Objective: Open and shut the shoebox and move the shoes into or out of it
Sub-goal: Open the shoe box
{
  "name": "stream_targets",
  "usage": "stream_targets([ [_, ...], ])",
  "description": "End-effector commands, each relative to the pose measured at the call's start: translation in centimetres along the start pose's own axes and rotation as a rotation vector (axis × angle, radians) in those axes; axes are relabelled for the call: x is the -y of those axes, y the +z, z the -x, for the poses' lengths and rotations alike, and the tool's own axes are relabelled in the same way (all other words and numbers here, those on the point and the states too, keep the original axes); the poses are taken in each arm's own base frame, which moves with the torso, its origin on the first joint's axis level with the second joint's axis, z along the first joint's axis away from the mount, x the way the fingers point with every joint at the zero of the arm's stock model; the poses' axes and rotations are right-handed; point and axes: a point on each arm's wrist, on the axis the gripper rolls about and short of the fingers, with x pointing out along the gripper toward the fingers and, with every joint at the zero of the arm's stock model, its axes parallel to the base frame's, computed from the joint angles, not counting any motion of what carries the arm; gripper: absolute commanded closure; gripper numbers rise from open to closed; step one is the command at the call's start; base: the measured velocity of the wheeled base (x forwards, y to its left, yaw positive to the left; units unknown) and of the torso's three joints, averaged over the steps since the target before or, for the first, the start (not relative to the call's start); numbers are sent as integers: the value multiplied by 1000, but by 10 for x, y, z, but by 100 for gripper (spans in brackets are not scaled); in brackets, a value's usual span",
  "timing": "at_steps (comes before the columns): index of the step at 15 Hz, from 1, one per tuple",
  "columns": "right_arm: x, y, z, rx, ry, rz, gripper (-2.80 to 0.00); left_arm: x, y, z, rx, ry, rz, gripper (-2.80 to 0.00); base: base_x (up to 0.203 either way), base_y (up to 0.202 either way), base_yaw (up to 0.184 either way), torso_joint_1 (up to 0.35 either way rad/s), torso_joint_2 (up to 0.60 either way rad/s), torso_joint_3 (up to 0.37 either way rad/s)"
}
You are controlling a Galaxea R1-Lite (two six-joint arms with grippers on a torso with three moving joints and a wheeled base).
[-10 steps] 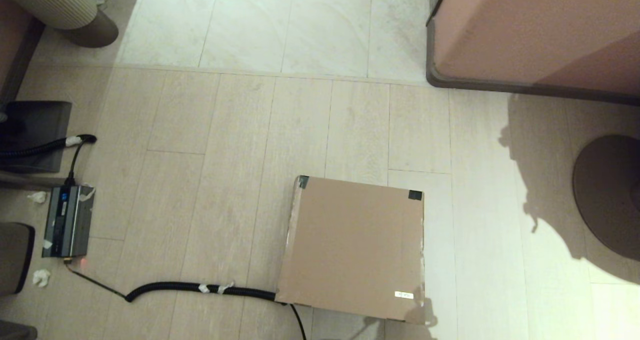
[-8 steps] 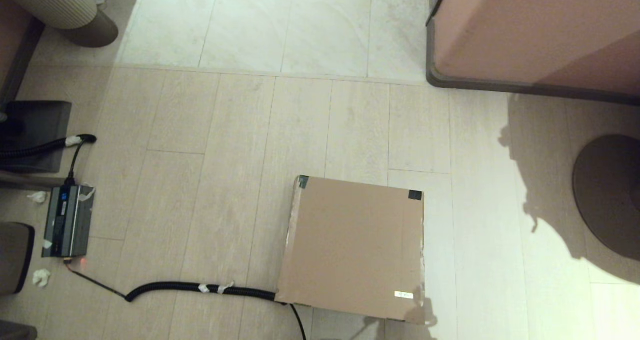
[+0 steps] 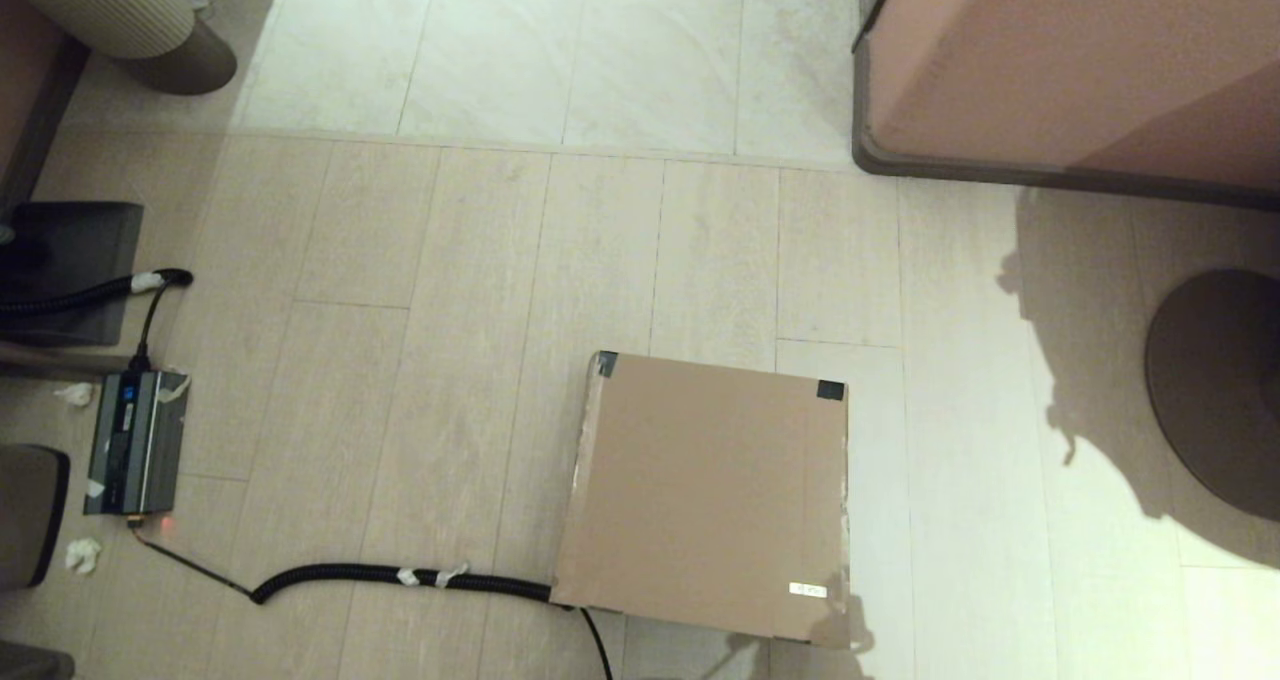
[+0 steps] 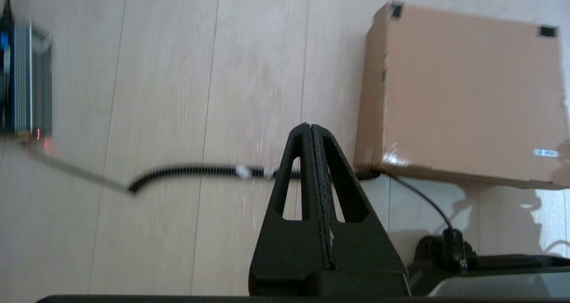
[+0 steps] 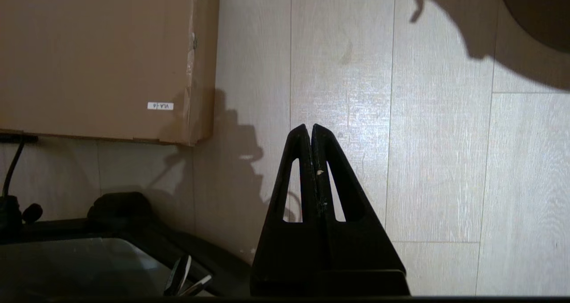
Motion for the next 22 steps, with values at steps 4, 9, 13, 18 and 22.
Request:
stream_targets([
  [4, -5, 54, 6, 20, 12, -87, 0, 4, 64, -3, 41, -114, 81, 0, 0, 0, 0, 0, 0, 0],
  [9, -18, 108, -71, -313, 135, -236, 0, 10, 92, -79, -352, -287, 314, 0, 0, 0, 0, 0, 0, 0],
  [13, -25, 108, -171, -517, 180, -340, 0, 14, 80, -165, -593, -383, 531, 0, 0, 0, 0, 0, 0, 0],
  [18, -29, 63, -272, -582, 309, -361, 0, 21, 24, -260, -706, -457, 623, 0, 0, 0, 0, 0, 0, 0],
  [22, -29, 19, -311, -568, 413, -304, 0, 29, 1, -300, -708, -506, 630, 0, 0, 0, 0, 0, 0, 0],
])
